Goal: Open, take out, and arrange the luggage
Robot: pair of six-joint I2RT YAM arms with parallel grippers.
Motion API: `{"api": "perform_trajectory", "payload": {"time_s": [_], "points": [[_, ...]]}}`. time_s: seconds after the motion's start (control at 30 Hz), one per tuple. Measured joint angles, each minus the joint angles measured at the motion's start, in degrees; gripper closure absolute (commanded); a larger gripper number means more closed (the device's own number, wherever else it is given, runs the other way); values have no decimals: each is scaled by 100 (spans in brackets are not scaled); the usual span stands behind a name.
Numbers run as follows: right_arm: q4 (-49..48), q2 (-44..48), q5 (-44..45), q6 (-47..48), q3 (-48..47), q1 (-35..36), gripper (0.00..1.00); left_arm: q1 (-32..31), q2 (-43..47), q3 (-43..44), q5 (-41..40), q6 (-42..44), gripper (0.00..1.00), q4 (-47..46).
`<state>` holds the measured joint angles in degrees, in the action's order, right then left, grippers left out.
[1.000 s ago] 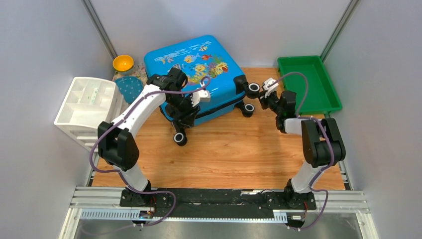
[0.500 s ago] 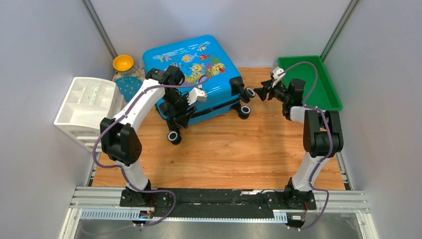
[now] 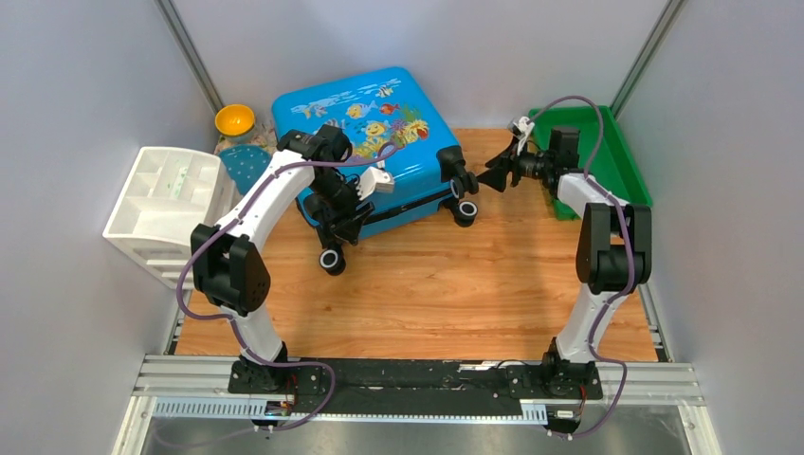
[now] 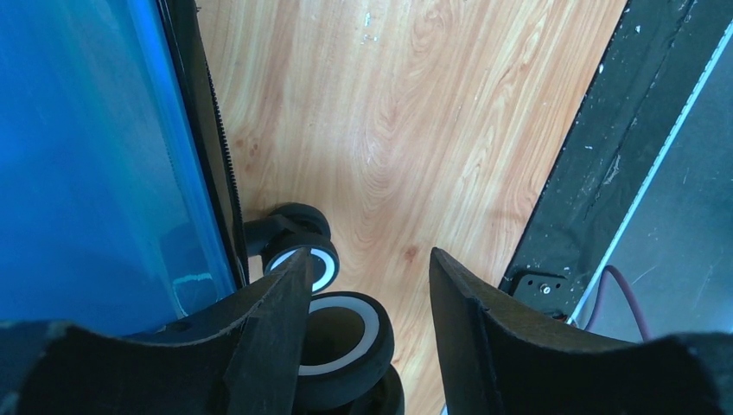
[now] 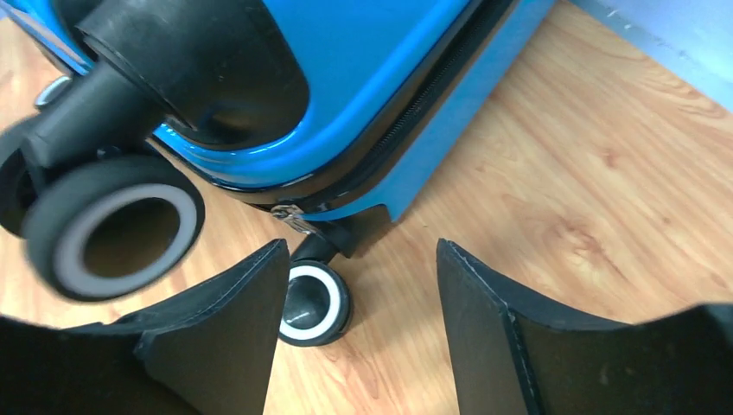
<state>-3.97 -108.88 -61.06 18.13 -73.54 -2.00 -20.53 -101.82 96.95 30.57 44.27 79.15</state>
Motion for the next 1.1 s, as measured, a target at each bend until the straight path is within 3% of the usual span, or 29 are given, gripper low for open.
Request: {"api": "perform_trajectory", "payload": {"time_s": [0.3, 0.57, 0.83, 1.1], "points": [[1665, -516, -660, -37, -782, 81, 32, 0, -52, 9, -2, -11, 36, 13], [1827, -529, -317, -234, -723, 531, 33, 201, -136, 70, 22, 2, 36, 131], [-101, -415, 208, -1410, 442, 1113, 33, 820, -240, 173, 46, 339, 37, 354], [-2822, -116, 1773, -2498, 1899, 1648, 36, 870, -262, 188, 61, 435, 36, 417]]}}
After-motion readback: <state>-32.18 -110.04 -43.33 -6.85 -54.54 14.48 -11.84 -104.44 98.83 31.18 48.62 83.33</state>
